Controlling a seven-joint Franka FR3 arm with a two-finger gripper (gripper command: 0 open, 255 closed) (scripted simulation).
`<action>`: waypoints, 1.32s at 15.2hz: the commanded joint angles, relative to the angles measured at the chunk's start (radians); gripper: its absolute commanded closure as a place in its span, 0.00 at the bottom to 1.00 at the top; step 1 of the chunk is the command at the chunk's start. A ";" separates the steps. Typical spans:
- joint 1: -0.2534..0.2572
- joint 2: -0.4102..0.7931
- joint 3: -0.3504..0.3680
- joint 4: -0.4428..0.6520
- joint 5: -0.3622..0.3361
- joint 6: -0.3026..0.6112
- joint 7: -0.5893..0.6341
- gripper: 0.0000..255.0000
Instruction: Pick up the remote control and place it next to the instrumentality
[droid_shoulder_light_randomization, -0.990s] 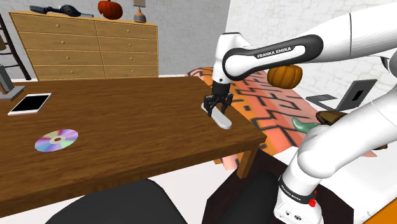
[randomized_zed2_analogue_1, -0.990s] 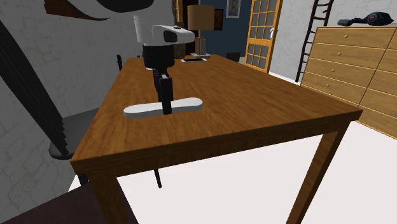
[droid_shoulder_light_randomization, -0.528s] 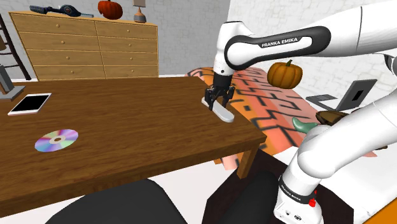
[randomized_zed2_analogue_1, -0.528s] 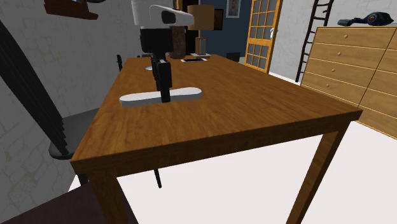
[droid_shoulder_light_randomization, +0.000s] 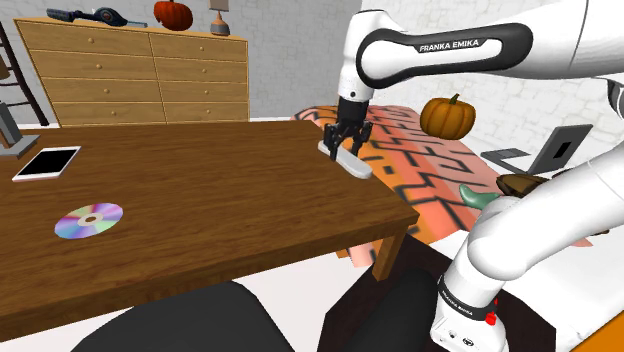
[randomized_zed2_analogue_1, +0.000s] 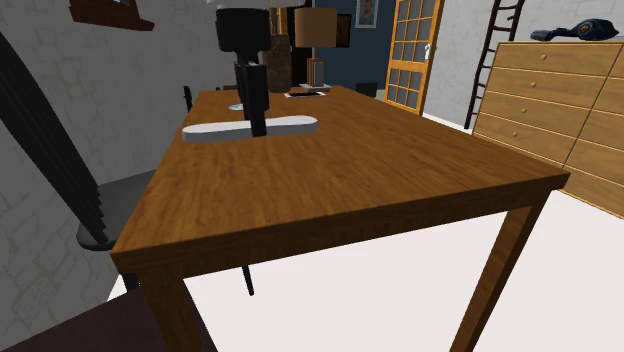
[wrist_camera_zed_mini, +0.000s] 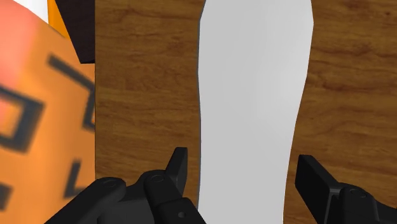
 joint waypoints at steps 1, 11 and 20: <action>0.000 -0.002 -0.001 0.020 0.000 -0.022 0.000 1.00; 0.073 0.153 0.184 0.174 0.039 -0.015 0.248 1.00; 0.134 0.383 0.339 0.410 -0.020 -0.029 0.492 1.00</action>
